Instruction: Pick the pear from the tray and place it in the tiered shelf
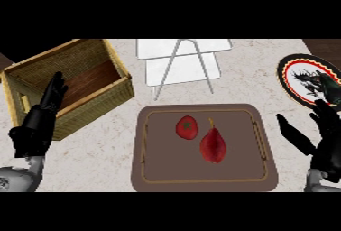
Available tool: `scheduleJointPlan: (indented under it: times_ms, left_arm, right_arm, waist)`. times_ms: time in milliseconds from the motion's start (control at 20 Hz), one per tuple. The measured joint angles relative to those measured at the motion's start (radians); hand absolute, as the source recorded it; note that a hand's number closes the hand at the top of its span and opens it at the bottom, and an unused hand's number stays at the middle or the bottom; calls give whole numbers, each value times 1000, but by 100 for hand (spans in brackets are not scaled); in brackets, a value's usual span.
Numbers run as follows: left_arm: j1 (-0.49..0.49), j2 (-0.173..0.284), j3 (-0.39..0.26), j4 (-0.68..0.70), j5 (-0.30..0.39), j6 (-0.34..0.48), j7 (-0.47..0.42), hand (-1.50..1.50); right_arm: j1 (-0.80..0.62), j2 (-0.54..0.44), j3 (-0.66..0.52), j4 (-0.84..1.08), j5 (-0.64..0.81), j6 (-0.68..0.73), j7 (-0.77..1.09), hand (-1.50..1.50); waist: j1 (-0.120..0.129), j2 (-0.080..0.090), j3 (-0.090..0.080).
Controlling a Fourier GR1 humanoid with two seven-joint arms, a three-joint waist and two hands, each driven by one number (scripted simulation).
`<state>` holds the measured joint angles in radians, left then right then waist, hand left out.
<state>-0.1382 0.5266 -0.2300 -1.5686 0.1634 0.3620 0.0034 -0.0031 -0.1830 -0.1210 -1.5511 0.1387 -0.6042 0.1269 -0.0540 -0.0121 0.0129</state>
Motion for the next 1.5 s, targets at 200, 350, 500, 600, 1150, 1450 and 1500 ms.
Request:
scheduleJointPlan:
  times_ms: [200,350,500,600,1150,1450,1500]
  left_arm:
    - [12,-20,-6,-17,9,-20,3,0]
    - [7,-31,-8,-11,10,-43,-6,0]
    - [4,-39,-10,-11,8,-58,-13,0]
    - [-6,-38,-5,-9,12,-72,1,0]
    - [-1,-61,-8,-32,-9,-88,15,0]
    - [-1,-78,-9,-31,-25,-91,2,0]
    - [-1,-81,-11,-33,-26,-92,4,0]
  right_arm:
    - [85,107,18,-87,4,-103,-128,-150]
    - [133,128,78,-145,3,-70,-145,-150]
    - [162,92,141,-176,42,-13,-88,-150]
    - [179,54,177,-217,83,19,-19,-150]
    - [115,-143,329,-422,306,285,534,-150]
    - [14,-220,421,-492,381,502,843,-150]
    - [-13,-218,434,-501,390,530,889,-150]
  waist:
    - [10,-6,2]
    - [21,-6,2]
    - [31,-5,2]
    - [33,-4,0]
    - [48,-1,-5]
    - [54,0,-4]
    - [56,0,-4]
